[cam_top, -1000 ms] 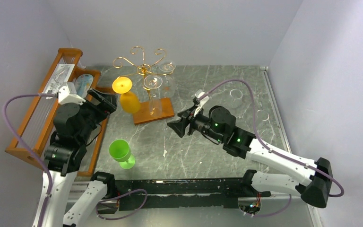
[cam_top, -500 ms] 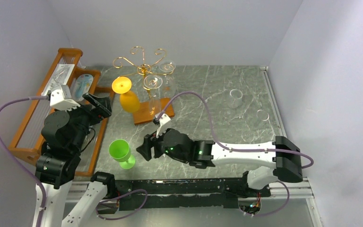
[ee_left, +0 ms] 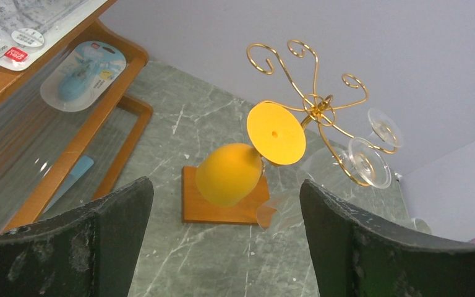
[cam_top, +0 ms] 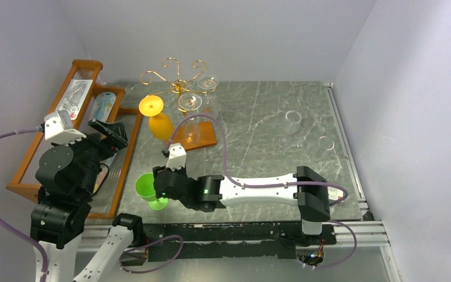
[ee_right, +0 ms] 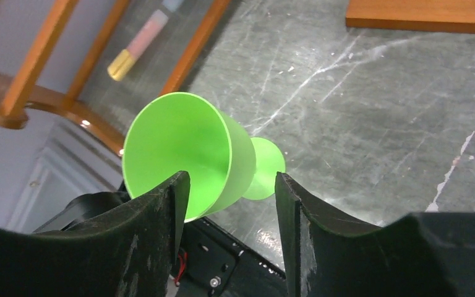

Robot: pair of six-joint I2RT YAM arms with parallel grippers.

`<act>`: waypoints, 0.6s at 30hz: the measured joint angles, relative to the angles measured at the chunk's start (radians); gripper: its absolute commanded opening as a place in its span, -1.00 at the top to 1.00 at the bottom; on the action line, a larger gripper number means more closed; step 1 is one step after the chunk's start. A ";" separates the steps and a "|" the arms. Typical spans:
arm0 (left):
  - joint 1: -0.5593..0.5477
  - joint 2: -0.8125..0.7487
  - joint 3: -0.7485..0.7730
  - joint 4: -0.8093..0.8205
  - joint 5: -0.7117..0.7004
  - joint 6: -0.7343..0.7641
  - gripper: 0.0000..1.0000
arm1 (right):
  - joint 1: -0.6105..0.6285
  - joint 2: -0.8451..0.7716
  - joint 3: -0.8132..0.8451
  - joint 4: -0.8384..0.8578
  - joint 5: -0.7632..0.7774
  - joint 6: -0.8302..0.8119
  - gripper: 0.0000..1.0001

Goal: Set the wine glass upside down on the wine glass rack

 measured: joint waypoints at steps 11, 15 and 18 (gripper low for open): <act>0.000 0.003 0.000 -0.032 0.003 -0.004 -0.85 | -0.001 0.121 0.132 -0.153 0.024 0.012 0.66; 0.000 0.011 0.000 -0.035 0.005 -0.021 -0.85 | -0.001 0.120 0.132 -0.196 0.030 0.014 0.98; 0.000 0.024 0.000 -0.047 0.009 -0.035 -0.86 | -0.002 0.115 0.130 -0.219 0.038 0.018 1.00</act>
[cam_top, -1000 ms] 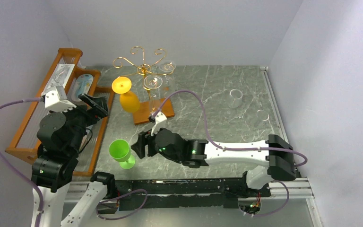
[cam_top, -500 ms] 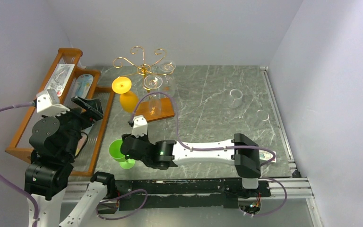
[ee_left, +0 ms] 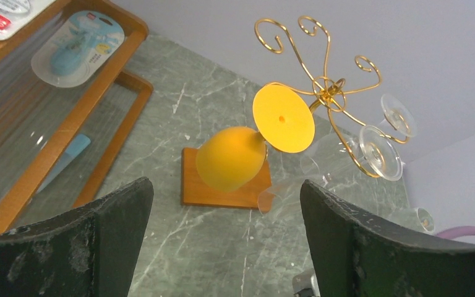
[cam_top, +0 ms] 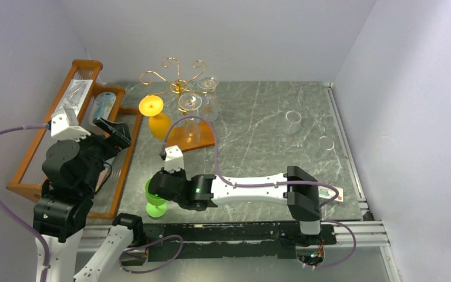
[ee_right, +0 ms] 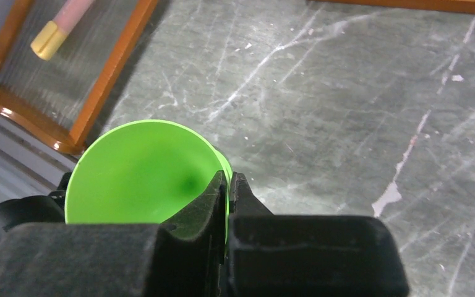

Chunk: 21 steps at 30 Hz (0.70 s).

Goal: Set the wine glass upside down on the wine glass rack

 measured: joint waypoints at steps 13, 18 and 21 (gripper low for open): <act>0.000 0.009 -0.019 -0.041 0.116 -0.110 -0.89 | -0.017 -0.478 -0.508 0.280 0.174 -0.074 1.00; 0.000 -0.017 -0.109 -0.046 0.193 -0.182 -0.89 | -0.028 -0.708 -0.706 0.536 0.240 -0.143 1.00; 0.000 -0.028 -0.168 -0.045 0.241 -0.217 -0.89 | -0.035 -0.801 -0.770 0.642 0.261 -0.147 1.00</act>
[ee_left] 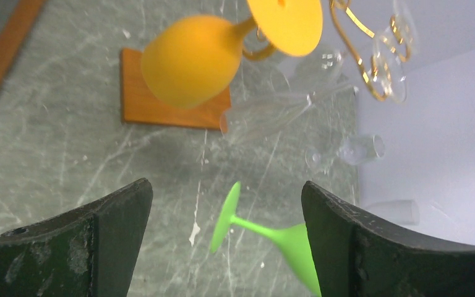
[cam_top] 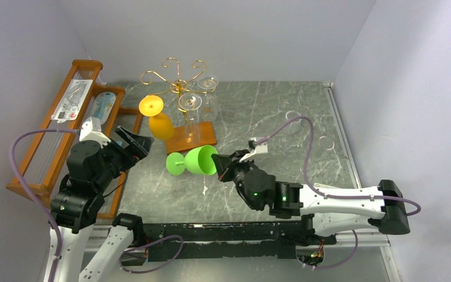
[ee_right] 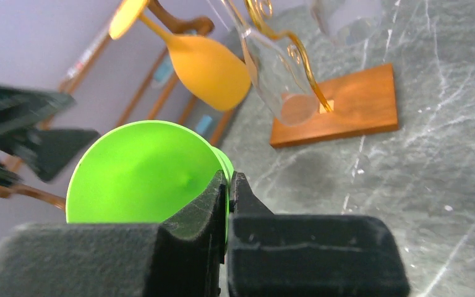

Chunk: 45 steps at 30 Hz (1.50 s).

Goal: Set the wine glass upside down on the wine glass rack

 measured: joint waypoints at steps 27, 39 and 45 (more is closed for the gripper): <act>0.000 -0.210 -0.049 -0.096 0.150 -0.403 -0.89 | -0.111 0.051 -0.204 0.692 -0.253 -0.079 1.00; 0.000 -0.220 -0.083 0.003 0.195 -0.689 -0.33 | -0.111 0.250 -0.204 1.190 -0.515 -0.433 1.00; 0.000 -0.185 -0.090 0.015 0.224 -0.729 -0.27 | -0.112 0.288 -0.190 1.253 -0.599 -0.528 1.00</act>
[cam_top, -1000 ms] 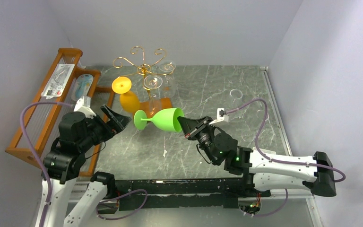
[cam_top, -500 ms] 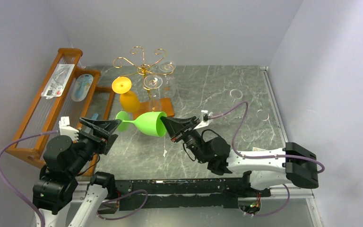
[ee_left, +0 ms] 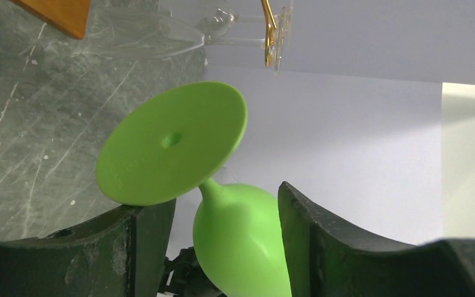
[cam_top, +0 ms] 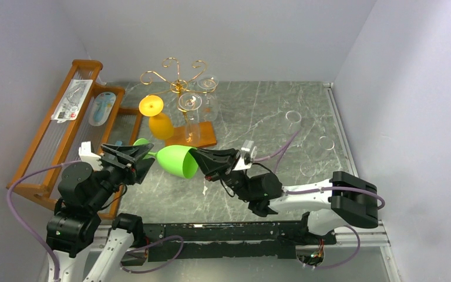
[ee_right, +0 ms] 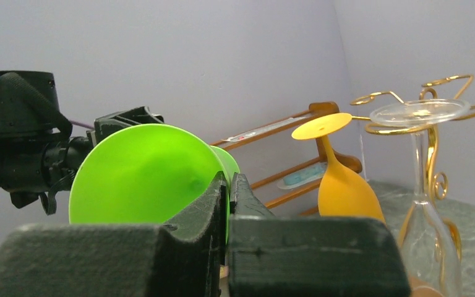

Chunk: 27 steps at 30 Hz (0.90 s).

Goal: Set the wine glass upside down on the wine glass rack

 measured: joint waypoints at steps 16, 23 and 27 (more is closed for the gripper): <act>0.000 0.022 -0.069 0.038 -0.002 -0.100 0.37 | 0.003 0.068 0.042 0.025 -0.113 -0.144 1.00; 0.002 0.020 -0.095 0.082 -0.019 -0.159 0.90 | -0.004 0.059 0.040 0.029 -0.136 -0.163 0.96; 0.002 0.000 -0.121 0.137 -0.019 -0.155 0.90 | -0.004 -0.005 0.042 -0.087 -0.132 -0.129 0.44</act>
